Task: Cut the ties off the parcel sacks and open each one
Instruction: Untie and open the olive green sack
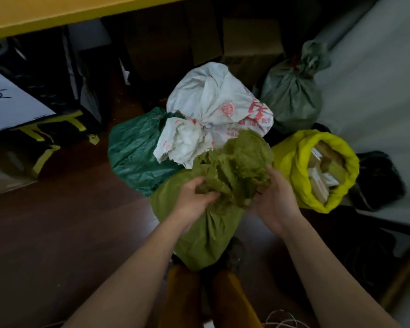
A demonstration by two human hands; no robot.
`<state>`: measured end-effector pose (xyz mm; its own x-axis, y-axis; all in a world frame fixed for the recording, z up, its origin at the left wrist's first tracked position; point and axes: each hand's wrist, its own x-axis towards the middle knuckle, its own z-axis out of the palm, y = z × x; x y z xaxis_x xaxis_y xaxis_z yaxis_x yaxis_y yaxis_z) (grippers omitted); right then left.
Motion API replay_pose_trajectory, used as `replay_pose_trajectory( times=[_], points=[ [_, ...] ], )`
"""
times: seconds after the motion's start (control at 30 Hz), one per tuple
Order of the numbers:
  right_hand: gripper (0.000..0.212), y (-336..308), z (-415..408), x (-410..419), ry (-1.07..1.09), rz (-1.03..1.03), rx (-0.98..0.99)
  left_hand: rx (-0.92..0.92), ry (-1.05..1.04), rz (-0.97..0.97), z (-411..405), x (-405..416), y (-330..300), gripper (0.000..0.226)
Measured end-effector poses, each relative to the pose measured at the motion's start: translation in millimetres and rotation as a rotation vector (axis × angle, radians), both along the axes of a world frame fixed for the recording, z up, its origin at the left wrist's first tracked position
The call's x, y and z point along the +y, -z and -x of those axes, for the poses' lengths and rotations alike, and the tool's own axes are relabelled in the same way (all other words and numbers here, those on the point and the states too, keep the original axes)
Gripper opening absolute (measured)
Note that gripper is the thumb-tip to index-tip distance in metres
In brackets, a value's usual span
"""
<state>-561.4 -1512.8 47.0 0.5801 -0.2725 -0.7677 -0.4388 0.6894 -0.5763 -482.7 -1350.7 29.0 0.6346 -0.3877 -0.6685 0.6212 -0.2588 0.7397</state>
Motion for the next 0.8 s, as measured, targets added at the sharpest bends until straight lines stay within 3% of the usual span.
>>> replay_pose_trajectory(
  times=[0.1, 0.2, 0.27, 0.4, 0.5, 0.57, 0.7, 0.8],
  points=[
    [0.061, -10, 9, -8, -0.041, -0.018, 0.036, -0.122, 0.203, -0.052, 9, -9, -12, 0.028],
    [0.040, -14, 12, -10, 0.021, 0.082, 0.091, -0.130, 0.356, -0.087, 12, -9, -22, 0.049],
    [0.027, -18, 19, -17, 0.039, 0.111, 0.131, -0.018, 0.373, -0.051, 13, -10, -24, 0.050],
    [0.027, -24, 30, -27, 0.049, 0.072, 0.133, 0.141, 0.296, -0.079, 14, -16, -23, 0.020],
    [0.026, -26, 36, -31, 0.060, 0.040, 0.162, 0.157, 0.239, -0.226, 19, -29, -16, 0.054],
    [0.024, -28, 39, -33, 0.052, 0.031, 0.210, 0.155, 0.168, -0.285, 23, -37, -13, 0.062],
    [0.021, -25, 49, -41, 0.037, 0.024, 0.286, 0.217, 0.009, -0.287, 27, -45, -4, 0.033],
    [0.016, -20, 57, -49, 0.064, 0.064, 0.346, 0.378, -0.172, -0.208, 26, -40, -2, 0.028]
  ],
)
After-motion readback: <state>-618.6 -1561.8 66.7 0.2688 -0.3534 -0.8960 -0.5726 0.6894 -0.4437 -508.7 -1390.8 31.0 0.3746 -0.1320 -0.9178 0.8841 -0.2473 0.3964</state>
